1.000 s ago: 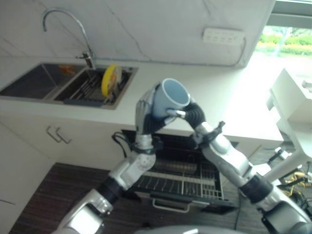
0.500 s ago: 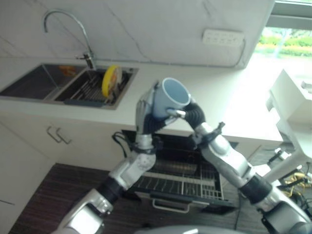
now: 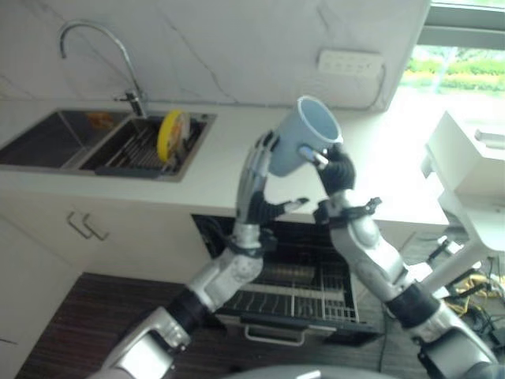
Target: Place the dishes in the dishwasher.
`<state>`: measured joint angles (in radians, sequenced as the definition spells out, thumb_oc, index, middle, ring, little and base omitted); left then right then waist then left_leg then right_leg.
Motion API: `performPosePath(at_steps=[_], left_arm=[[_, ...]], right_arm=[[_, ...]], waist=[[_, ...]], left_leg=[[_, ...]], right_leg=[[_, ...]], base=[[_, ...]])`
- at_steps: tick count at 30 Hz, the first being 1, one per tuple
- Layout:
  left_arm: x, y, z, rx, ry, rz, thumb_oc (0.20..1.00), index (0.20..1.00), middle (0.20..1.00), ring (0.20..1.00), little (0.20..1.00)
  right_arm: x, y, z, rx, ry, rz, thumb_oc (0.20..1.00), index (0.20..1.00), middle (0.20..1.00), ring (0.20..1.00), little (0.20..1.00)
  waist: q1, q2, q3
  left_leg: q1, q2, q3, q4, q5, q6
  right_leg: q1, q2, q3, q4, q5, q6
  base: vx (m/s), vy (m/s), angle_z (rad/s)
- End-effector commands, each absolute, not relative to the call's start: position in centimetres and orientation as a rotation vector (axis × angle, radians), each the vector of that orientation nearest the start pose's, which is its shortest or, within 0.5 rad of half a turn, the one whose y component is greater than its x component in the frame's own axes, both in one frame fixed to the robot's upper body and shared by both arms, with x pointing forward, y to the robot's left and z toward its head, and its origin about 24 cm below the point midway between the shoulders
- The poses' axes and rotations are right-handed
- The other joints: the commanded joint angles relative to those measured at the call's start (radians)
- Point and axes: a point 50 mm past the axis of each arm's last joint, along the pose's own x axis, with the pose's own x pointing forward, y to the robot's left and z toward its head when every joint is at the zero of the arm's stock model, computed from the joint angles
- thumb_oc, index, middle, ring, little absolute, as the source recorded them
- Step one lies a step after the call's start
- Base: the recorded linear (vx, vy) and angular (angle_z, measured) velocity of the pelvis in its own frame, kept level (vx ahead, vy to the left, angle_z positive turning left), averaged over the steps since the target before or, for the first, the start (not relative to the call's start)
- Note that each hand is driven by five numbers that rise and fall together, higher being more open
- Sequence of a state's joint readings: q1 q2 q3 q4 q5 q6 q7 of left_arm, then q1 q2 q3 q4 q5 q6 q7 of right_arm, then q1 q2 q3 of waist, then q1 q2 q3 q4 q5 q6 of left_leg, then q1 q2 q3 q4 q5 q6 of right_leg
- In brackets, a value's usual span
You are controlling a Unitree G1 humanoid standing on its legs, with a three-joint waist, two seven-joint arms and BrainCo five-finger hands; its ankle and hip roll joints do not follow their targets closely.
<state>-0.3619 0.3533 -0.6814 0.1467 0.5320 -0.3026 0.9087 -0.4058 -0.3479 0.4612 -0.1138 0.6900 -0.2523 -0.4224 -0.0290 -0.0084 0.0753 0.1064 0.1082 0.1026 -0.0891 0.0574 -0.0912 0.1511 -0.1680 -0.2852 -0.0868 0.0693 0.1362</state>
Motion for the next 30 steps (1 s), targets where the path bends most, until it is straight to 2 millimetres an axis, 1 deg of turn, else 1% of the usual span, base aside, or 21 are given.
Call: performPosePath(at_steps=[1, 3, 4, 5, 6, 8, 9, 12, 13, 14, 18, 19, 21, 24, 26, 29, 30], left_arm=[[25.4, 5.8, 9.0, 0.621, -0.862, -0.085, 1.000, 1.000, 1.000, 1.000, 1.000], [25.4, 6.6, 8.8, 0.591, -0.820, -0.114, 1.000, 1.000, 1.000, 1.000, 1.000], [25.4, 6.8, 8.6, 0.588, -0.804, -0.127, 1.000, 1.000, 1.000, 1.000, 1.000], [25.3, 7.4, 8.3, 0.577, -0.753, -0.153, 1.000, 1.000, 1.000, 1.000, 1.000], [25.0, 8.3, 7.8, 0.571, -0.715, -0.173, 1.000, 1.000, 1.000, 1.000, 1.000], [24.5, 9.4, 7.2, 0.579, -0.688, -0.198, 1.000, 1.000, 1.000, 1.000, 1.000], [24.0, 10.2, 6.7, 0.583, -0.662, -0.232, 1.000, 1.000, 1.000, 1.000, 1.000], [22.5, 12.6, 5.3, 0.651, -0.595, -0.273, 1.000, 1.000, 1.000, 1.000, 1.000], [22.1, 13.3, 4.9, 0.679, -0.571, -0.271, 1.000, 1.000, 1.000, 1.000, 1.000], [21.7, 14.6, 4.4, 0.713, -0.533, -0.257, 1.000, 1.000, 1.000, 1.000, 1.000], [21.0, 16.6, 3.3, 0.769, -0.459, -0.280, 1.000, 1.000, 1.000, 1.000, 1.000], [20.5, 17.1, 2.7, 0.808, -0.431, -0.309, 1.000, 1.000, 1.000, 1.000, 1.000], [19.7, 18.0, 1.8, 0.868, -0.387, -0.342, 1.000, 1.000, 1.000, 1.000, 1.000], [19.0, 19.0, 0.6, 0.926, -0.329, -0.363, 1.000, 1.000, 1.000, 1.000, 1.000], [18.9, 19.3, 0.1, 0.954, -0.299, -0.382, 1.000, 1.000, 1.000, 1.000, 1.000], [18.9, 19.6, -0.7, 1.014, -0.258, -0.441, 1.000, 1.000, 1.000, 1.000, 1.000], [19.0, 19.5, -1.0, 1.032, -0.253, -0.463, 1.000, 1.000, 1.000, 1.000, 1.000]], right_arm=[[27.6, -10.2, 23.5, 0.604, -0.771, 0.245, 0.200, 0.200, 0.200, 0.200, 0.200], [27.1, -11.6, 22.8, 0.560, -0.786, 0.235, 0.200, 0.200, 0.200, 0.200, 0.200], [27.0, -12.0, 22.7, 0.549, -0.784, 0.234, 0.200, 0.200, 0.200, 0.200, 0.200], [26.6, -12.9, 22.0, 0.530, -0.774, 0.235, 0.200, 0.200, 0.200, 0.200, 0.200], [26.1, -13.8, 21.2, 0.510, -0.756, 0.243, 0.200, 0.200, 0.200, 0.200, 0.200], [25.5, -15.1, 20.0, 0.490, -0.730, 0.250, 0.200, 0.200, 0.200, 0.200, 0.200], [25.0, -15.9, 18.9, 0.492, -0.703, 0.261, 0.200, 0.200, 0.200, 0.200, 0.200], [24.1, -17.7, 16.2, 0.539, -0.614, 0.285, 0.200, 0.200, 0.200, 0.200, 0.200], [23.8, -18.0, 15.4, 0.545, -0.586, 0.294, 0.200, 0.200, 0.200, 0.200, 0.200], [23.3, -18.3, 14.3, 0.526, -0.550, 0.308, 0.200, 0.200, 0.200, 0.200, 0.200], [22.6, -18.5, 11.8, 0.477, -0.414, 0.354, 0.200, 0.200, 0.200, 0.200, 0.200], [22.3, -18.9, 10.5, 0.452, -0.345, 0.355, 0.200, 0.200, 0.200, 0.200, 0.200], [21.7, -19.8, 8.5, 0.416, -0.270, 0.331, 0.200, 0.200, 0.200, 0.200, 0.200], [20.9, -20.9, 6.5, 0.399, -0.193, 0.313, 0.200, 0.200, 0.200, 0.200, 0.200], [20.8, -21.0, 5.7, 0.378, -0.158, 0.313, 0.200, 0.200, 0.200, 0.200, 0.200], [21.2, -20.8, 4.3, 0.318, -0.085, 0.326, 0.200, 0.200, 0.200, 0.200, 0.200], [21.5, -20.8, 4.2, 0.289, -0.093, 0.314, 0.200, 0.200, 0.200, 0.200, 0.200]], waist=[[-0.003, 0.002, 0.030], [-0.014, 0.002, 0.031], [-0.017, 0.003, 0.032], [-0.024, 0.003, 0.033], [-0.031, 0.004, 0.035], [-0.041, 0.005, 0.036], [-0.048, 0.007, 0.036], [-0.070, 0.014, 0.041], [-0.077, 0.015, 0.041], [-0.088, 0.018, 0.042], [-0.112, 0.025, 0.046], [-0.119, 0.027, 0.049], [-0.127, 0.030, 0.055], [-0.140, 0.035, 0.062], [-0.143, 0.038, 0.064], [-0.143, 0.050, 0.079], [-0.141, 0.054, 0.086]], left_leg=[[0.044, 0.056, 0.124, 0.044, -0.110, 0.011], [0.044, 0.057, 0.132, 0.044, -0.110, 0.010], [0.044, 0.058, 0.134, 0.045, -0.109, 0.010], [0.044, 0.059, 0.138, 0.044, -0.109, 0.010], [0.043, 0.060, 0.144, 0.044, -0.108, 0.010], [0.044, 0.061, 0.153, 0.045, -0.108, 0.011], [0.043, 0.063, 0.159, 0.047, -0.107, 0.011], [0.043, 0.067, 0.174, 0.050, -0.103, 0.010], [0.043, 0.068, 0.177, 0.051, -0.102, 0.010], [0.041, 0.069, 0.182, 0.053, -0.101, 0.010], [0.038, 0.068, 0.194, 0.054, -0.097, 0.010], [0.036, 0.068, 0.198, 0.053, -0.095, 0.010], [0.032, 0.068, 0.202, 0.052, -0.090, 0.010], [0.030, 0.066, 0.208, 0.051, -0.089, 0.010], [0.028, 0.064, 0.208, 0.053, -0.089, 0.009], [0.012, 0.061, 0.199, 0.065, -0.088, 0.007], [0.005, 0.061, 0.195, 0.069, -0.087, 0.006]], right_leg=[[-0.002, -0.038, 0.017, 0.090, -0.130, 0.025], [-0.006, -0.037, 0.023, 0.090, -0.128, 0.027], [-0.007, -0.037, 0.024, 0.090, -0.127, 0.028], [-0.011, -0.037, 0.028, 0.091, -0.125, 0.029], [-0.015, -0.037, 0.032, 0.092, -0.124, 0.030], [-0.019, -0.037, 0.038, 0.091, -0.123, 0.032], [-0.023, -0.036, 0.041, 0.093, -0.122, 0.033], [-0.030, -0.035, 0.045, 0.097, -0.123, 0.035], [-0.033, -0.035, 0.046, 0.100, -0.124, 0.036], [-0.037, -0.034, 0.049, 0.103, -0.126, 0.037], [-0.049, -0.031, 0.060, 0.112, -0.131, 0.039], [-0.053, -0.032, 0.061, 0.115, -0.132, 0.042], [-0.061, -0.034, 0.060, 0.121, -0.133, 0.045], [-0.066, -0.035, 0.066, 0.122, -0.135, 0.048], [-0.069, -0.037, 0.070, 0.122, -0.135, 0.050], [-0.082, -0.042, 0.074, 0.131, -0.139, 0.050], [-0.088, -0.045, 0.074, 0.135, -0.140, 0.050]], base=[[0.04, 0.016, -0.03], [0.03, 0.015, -0.06], [0.02, 0.016, -0.11], [0.01, 0.017, -0.11], [0.01, 0.019, -0.10], [0.00, 0.021, -0.13], [0.00, 0.030, -0.14], [-0.01, 0.036, -0.13], [-0.01, 0.044, -0.12], [-0.01, 0.047, -0.15], [-0.01, 0.050, -0.14], [0.01, 0.047, -0.06], [0.01, 0.042, -0.08], [0.04, 0.035, -0.11], [0.06, 0.041, -0.08], [0.06, 0.056, -0.02], [0.04, 0.066, -0.01]])
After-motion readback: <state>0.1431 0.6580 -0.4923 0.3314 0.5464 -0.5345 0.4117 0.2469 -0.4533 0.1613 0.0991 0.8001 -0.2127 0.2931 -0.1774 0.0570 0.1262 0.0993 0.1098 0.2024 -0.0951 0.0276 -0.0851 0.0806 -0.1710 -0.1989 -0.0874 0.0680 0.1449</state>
